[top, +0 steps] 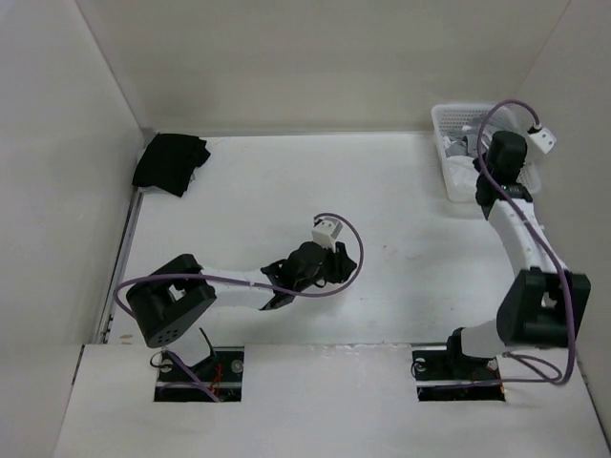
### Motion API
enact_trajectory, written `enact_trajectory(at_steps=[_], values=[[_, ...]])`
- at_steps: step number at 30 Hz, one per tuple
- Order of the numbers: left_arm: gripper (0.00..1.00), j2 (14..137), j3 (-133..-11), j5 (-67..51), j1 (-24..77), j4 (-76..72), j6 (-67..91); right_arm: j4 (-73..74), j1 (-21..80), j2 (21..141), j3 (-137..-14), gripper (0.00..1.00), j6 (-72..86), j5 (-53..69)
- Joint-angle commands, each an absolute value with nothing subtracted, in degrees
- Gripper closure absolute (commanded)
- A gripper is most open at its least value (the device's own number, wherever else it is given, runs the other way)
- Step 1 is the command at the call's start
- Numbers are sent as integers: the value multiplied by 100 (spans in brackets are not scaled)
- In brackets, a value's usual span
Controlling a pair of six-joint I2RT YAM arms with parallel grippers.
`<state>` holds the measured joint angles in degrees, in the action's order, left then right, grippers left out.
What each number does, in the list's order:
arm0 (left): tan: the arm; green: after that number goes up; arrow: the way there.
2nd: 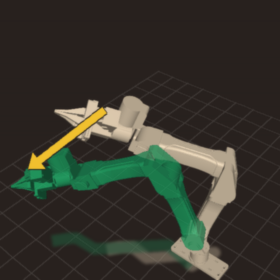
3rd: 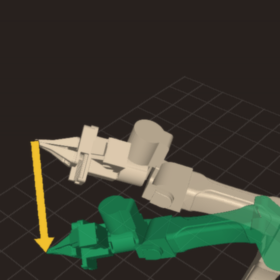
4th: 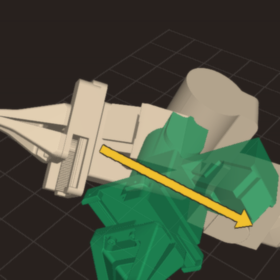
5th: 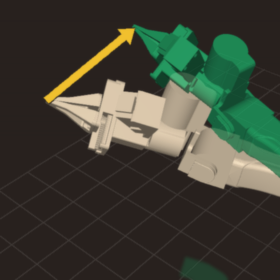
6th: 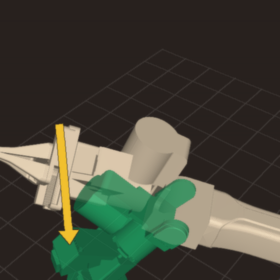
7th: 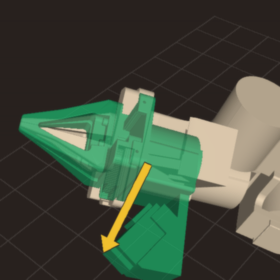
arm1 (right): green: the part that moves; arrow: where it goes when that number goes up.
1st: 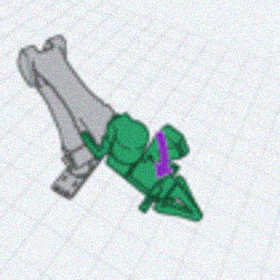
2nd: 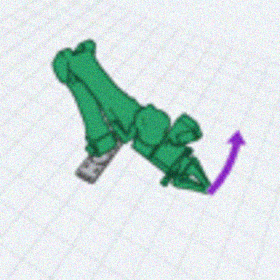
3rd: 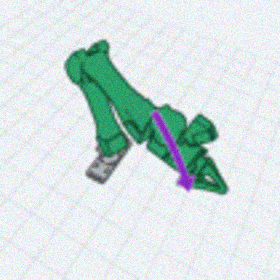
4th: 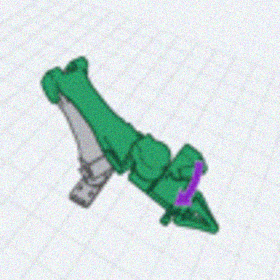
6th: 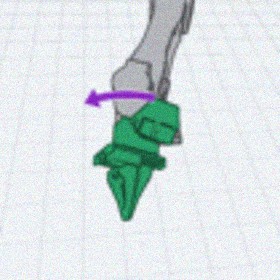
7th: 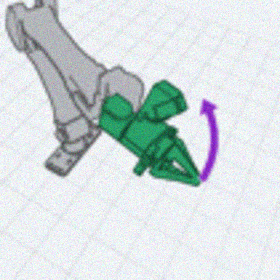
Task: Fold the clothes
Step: Grab the tank top from the pile
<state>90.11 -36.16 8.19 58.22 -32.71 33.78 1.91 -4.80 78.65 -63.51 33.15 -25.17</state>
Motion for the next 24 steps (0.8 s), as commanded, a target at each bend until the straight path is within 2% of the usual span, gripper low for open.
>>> enact_trajectory(at_steps=[1, 3, 4, 5, 7, 11, 18, 23, 24], values=[[67, 8815, -3489, 791, 5542, -3762, 3427, 404, -1180, 9364, -7493, 85, 2980, -2479], [65, 8833, -3472, 704, 5428, -3771, 3498, 465, -1304, 9736, -7820, 79, 2901, -2348], [63, 8842, -3446, 616, 5331, -3788, 3568, 509, -1505, 10391, -8397, 64, 2726, -2060], [62, 8850, -3437, 572, 5269, -3823, 3612, 545, -1612, 10789, -8750, 56, 2664, -1926], [62, 8877, -3410, 501, 5190, -3884, 3673, 554, -1753, 11186, -9077, 48, 2724, -1820], [60, 8982, -3463, 370, 5163, -3902, 3761, 475, -1929, 11776, -9596, 43, 3022, -1434], [60, 9123, -3533, 17, 5006, -4017, 3867, 299, -2122, 12585, -10238, 47, 3690, -1205], [60, 9228, -3577, -17, 4900, -4078, 3929, 308, -2175, 12928, -10529, 62, 3858, -1081], [60, 9246, -3586, -18, 4900, -4078, 3929, 282, -2175, 12920, -10521, 77, 3876, -1055]])
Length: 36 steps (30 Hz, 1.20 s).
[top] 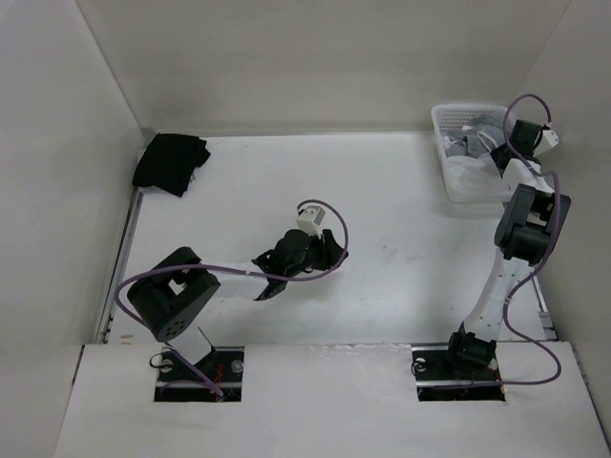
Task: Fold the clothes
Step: Grab the tank top from the pile
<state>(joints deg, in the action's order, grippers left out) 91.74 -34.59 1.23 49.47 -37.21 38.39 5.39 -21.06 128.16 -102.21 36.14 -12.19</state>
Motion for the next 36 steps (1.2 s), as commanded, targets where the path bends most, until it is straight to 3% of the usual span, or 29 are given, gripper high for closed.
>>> enact_trajectory(at_steps=[1, 4, 10, 11, 15, 21, 27, 33, 35, 36], values=[[60, 9263, -3612, -18, 4908, -4078, 3911, 238, -2175, 12824, -10433, 90, 3911, -1037], [60, 9290, -3639, -26, 4900, -4078, 3937, -611, -2149, 11984, -9541, 98, 3973, -1028], [60, 9246, -3621, -18, 4944, -4096, 3929, -1862, -1947, 9732, -7420, 97, 4385, -1230], [60, 9220, -3586, -9, 4944, -4139, 3929, -2124, -1738, 8903, -6722, 97, 4464, -1448], [60, 9158, -3525, 26, 4909, -4175, 3937, -2162, -1184, 7509, -5873, 95, 4316, -1652], [60, 9132, -3498, 0, 4865, -4210, 3973, -1600, -550, 6268, -5756, 93, 3578, -1766], [60, 9281, -3507, -44, 4838, -4210, 4087, -1433, -1067, 7432, -6370, 96, 3699, -1233], [60, 9509, -3516, -123, 4663, -4227, 4183, -1047, -1463, 9638, -8504, 97, 3823, -247], [60, 9597, -3542, -210, 4592, -4271, 4245, -635, -1569, 10316, -9200, 94, 3771, -281], [60, 9650, -3551, -246, 4566, -4298, 4280, -320, -1647, 10649, -9489, 84, 3753, -438]])
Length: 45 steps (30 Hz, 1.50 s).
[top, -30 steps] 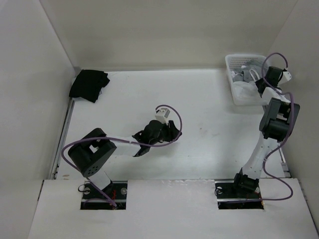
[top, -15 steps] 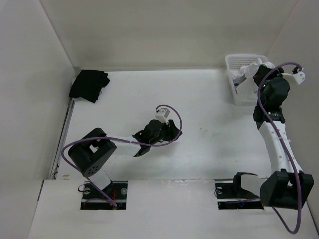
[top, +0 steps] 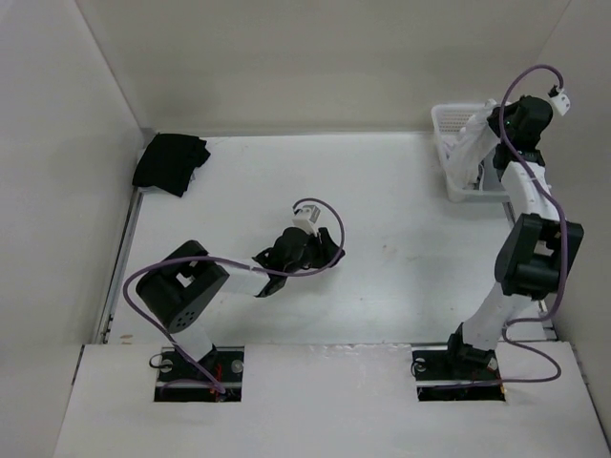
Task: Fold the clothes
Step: Grab the tank top from the pile
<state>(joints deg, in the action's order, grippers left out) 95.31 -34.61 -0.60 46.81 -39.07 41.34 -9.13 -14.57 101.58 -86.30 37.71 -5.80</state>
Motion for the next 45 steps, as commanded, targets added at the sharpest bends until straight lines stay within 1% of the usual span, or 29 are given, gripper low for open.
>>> enact_trajectory(at_steps=[1, 2, 3, 4, 6, 9, 12, 16, 20, 25, 28, 29, 30, 32, 33, 35, 40, 45], values=[[60, 9694, -3559, -298, 4531, -4315, 4324, -82, -1700, 10818, -9614, 72, 3753, -509], [60, 9755, -3586, -351, 4513, -4324, 4359, 104, -1727, 10880, -9633, 60, 3744, -605], [61, 9782, -3595, -378, 4504, -4333, 4368, 149, -1736, 10855, -9494, 53, 3718, -720], [61, 9808, -3612, -404, 4487, -4333, 4386, 80, -1736, 10750, -9283, 49, 3683, -808], [61, 9879, -3639, -448, 4460, -4333, 4421, -603, -1718, 10032, -8127, 42, 3569, -914], [61, 9879, -3639, -448, 4452, -4342, 4421, -765, -1570, 9607, -7437, 43, 3595, -844], [61, 9879, -3630, -466, 4443, -4350, 4447, -668, -1323, 9650, -7102, 46, 3525, -739], [61, 9853, -3595, -510, 4443, -4386, 4456, -581, -1270, 10089, -7338, 44, 3437, -493], [61, 9852, -3595, -510, 4443, -4395, 4456, 42, -1192, 10669, -8102, 44, 3252, -229], [61, 9870, -3604, -510, 4443, -4395, 4456, 220, -1138, 10898, -8358, 51, 3234, -501], [61, 9879, -3604, -510, 4451, -4395, 4456, 290, -1138, 10995, -8498, 51, 3191, -562], [61, 9870, -3604, -510, 4451, -4395, 4456, 325, -1138, 11030, -8525, 57, 3199, -545], [61, 9853, -3604, -510, 4451, -4395, 4456, 343, -1138, 11048, -8551, 69, 3208, -519], [61, 9844, -3595, -510, 4443, -4395, 4456, 291, -1138, 10961, -8456, 89, 3243, -562], [61, 9844, -3595, -501, 4443, -4395, 4456, 194, -1138, 10821, -8307, 94, 3295, -632], [61, 9861, -3595, -510, 4443, -4395, 4456, -51, -1112, 10479, -8017, 96, 3357, -720], [61, 9870, -3612, -510, 4451, -4395, 4456, -290, -998, 9389, -7550, 95, 3410, -949], [61, 9800, -3542, -501, 4434, -4509, 4456, -299, -691, 8334, -7418, 94, 3305, -1125]])
